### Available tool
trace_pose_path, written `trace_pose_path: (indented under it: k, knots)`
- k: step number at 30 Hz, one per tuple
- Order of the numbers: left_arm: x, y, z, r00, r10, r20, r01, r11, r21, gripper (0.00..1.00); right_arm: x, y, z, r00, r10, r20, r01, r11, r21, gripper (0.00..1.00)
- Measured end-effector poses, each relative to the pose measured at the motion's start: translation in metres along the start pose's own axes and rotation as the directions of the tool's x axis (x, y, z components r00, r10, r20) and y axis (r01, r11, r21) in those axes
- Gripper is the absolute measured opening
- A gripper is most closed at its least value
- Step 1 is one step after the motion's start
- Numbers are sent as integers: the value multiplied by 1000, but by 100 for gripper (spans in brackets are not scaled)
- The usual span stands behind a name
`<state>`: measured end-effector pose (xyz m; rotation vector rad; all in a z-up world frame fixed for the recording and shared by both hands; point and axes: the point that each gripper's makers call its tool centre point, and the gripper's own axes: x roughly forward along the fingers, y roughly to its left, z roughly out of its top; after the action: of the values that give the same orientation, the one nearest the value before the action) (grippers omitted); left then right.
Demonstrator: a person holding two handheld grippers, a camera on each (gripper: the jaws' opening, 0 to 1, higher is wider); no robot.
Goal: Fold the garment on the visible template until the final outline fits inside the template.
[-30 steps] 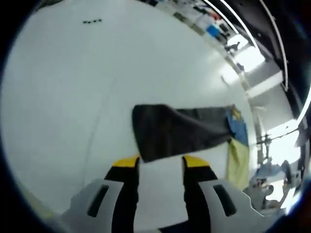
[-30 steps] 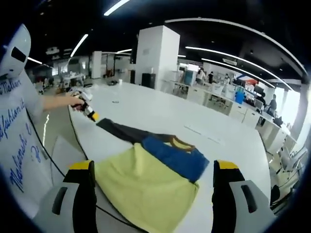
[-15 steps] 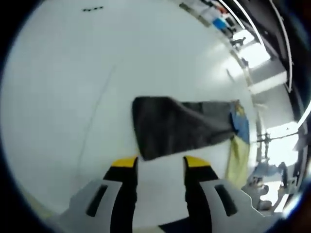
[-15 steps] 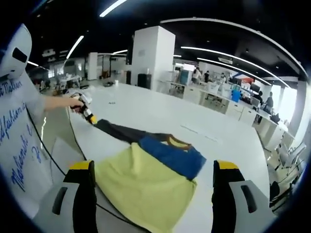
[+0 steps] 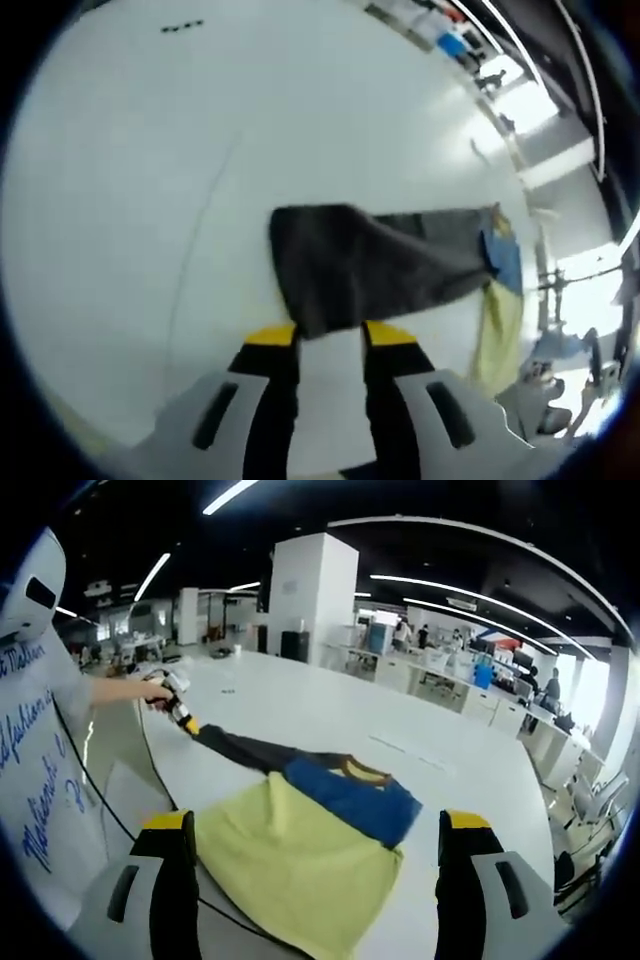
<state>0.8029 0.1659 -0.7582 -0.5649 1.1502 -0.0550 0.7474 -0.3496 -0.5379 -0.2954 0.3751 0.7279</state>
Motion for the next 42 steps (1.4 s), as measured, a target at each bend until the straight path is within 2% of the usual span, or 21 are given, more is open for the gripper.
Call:
trace_pose_path:
  k: [9, 15, 20, 25, 30, 34, 37, 41, 42]
  knots:
    - [3, 7, 2, 999, 36, 14, -36, 999, 7, 0, 0, 0, -2, 1000, -2, -6, 2, 1000, 0, 100]
    - [8, 14, 6, 999, 43, 9, -43, 999, -3, 0, -1, -1, -3, 1000, -4, -8, 4, 1000, 1, 100]
    - [6, 11, 5, 998, 55, 0, -55, 998, 14, 0, -1, -2, -4, 1000, -5, -9, 5, 1000, 4, 100]
    - [3, 6, 12, 999, 44, 25, -45, 998, 38, 0, -1, -3, -9, 999, -6, -31, 5, 1000, -18, 100]
    - [-1, -17, 22, 997, -14, 72, 10, 998, 65, 0, -2, 1, -10, 999, 13, -32, -14, 1000, -15, 100]
    - [-5, -28, 32, 995, -34, 97, 24, 995, 99, 0, -5, -3, -9, 1000, 1, -29, -1, 1000, -8, 100]
    - [-9, -44, 37, 992, -44, 118, 29, 991, 130, 0, -7, -5, -9, 1000, -4, -31, 4, 1000, 4, 100]
    - [-15, -60, 51, 988, -62, 144, 35, 982, 183, 0, -9, -6, -10, 1000, -9, -24, 9, 1000, 2, 100]
    - [-17, -68, 49, 987, -64, 150, 34, 981, 194, 0, -10, -6, -10, 1000, -11, -22, 11, 1000, 0, 100]
